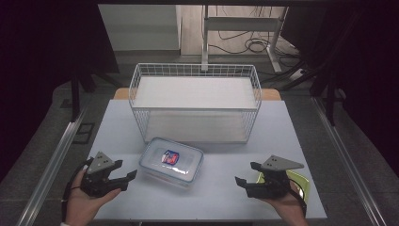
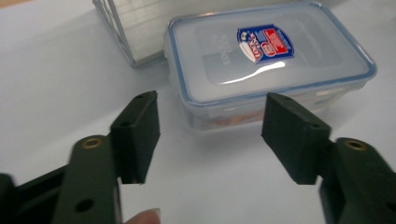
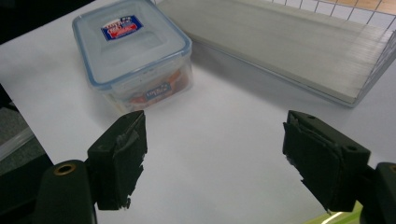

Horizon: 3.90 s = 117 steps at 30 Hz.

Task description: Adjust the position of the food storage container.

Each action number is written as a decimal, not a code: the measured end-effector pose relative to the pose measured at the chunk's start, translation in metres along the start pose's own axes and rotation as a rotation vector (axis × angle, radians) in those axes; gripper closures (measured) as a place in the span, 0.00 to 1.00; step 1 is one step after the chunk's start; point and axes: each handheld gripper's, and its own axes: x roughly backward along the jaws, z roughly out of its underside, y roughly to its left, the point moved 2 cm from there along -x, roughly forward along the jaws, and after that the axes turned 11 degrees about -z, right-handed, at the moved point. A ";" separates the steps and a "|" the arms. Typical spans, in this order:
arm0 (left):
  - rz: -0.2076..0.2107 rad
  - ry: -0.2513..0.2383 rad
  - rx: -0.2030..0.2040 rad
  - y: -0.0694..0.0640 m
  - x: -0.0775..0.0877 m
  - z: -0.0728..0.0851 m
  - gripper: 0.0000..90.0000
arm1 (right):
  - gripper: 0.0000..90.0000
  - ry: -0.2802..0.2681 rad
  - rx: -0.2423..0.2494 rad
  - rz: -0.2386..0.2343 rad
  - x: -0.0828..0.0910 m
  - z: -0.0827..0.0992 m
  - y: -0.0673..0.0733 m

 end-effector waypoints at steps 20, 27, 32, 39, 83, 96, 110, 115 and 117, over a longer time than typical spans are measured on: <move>0.008 0.156 0.000 0.024 -0.064 -0.015 0.97 | 0.25 -0.012 -0.028 0.009 0.001 -0.002 0.006; 0.000 0.203 -0.026 0.030 -0.087 -0.016 1.00 | 0.25 0.003 -0.025 0.007 -0.003 -0.001 0.007; 0.036 0.229 -0.041 0.031 -0.097 -0.016 1.00 | 0.25 0.010 -0.021 0.008 -0.005 -0.001 0.008; 0.086 0.220 -0.038 0.030 -0.092 -0.015 1.00 | 0.25 0.013 -0.023 0.008 -0.006 -0.001 0.007; 0.219 0.186 -0.096 0.001 -0.067 -0.002 1.00 | 0.25 0.032 -0.019 0.001 -0.011 -0.001 0.007; 0.251 0.189 -0.141 -0.020 -0.063 -0.003 1.00 | 0.25 0.034 -0.019 0.000 -0.011 0.000 0.007; 0.232 0.119 0.016 -0.013 -0.054 -0.009 0.88 | 0.24 0.025 -0.040 -0.007 -0.011 -0.001 0.008; 0.258 0.094 0.125 -0.005 -0.044 -0.012 0.60 | 0.23 -0.004 -0.081 -0.025 -0.012 -0.005 0.008; 0.273 0.096 0.162 -0.004 -0.042 -0.012 0.47 | 0.22 -0.013 -0.094 -0.041 -0.013 -0.007 0.009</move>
